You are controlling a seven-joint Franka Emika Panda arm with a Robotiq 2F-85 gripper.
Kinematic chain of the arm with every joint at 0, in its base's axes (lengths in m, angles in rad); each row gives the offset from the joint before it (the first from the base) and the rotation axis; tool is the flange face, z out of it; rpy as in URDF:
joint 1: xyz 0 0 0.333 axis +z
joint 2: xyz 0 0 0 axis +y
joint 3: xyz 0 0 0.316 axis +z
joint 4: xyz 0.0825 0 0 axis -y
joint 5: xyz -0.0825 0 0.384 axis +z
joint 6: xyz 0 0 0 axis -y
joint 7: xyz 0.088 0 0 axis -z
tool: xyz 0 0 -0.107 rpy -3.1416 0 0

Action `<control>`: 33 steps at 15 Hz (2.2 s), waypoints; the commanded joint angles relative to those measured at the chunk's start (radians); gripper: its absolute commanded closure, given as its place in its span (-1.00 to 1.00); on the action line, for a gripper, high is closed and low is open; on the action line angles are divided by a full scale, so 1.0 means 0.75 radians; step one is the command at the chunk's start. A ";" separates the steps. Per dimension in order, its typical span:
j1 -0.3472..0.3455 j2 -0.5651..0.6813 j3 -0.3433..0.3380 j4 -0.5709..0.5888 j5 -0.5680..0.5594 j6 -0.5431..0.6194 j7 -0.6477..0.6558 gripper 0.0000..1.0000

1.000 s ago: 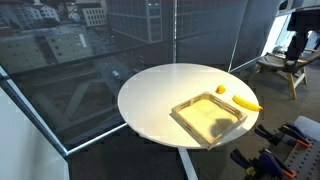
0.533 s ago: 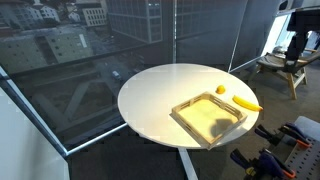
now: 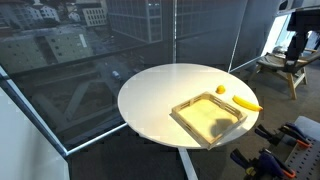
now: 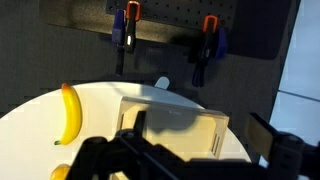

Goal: Put the banana in the box

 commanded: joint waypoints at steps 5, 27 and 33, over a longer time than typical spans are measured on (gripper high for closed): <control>-0.008 0.001 0.007 0.002 0.004 -0.002 -0.004 -1.00; -0.006 0.031 0.009 0.003 0.010 0.026 0.004 -1.00; -0.010 0.082 -0.001 0.005 0.020 0.125 0.000 -1.00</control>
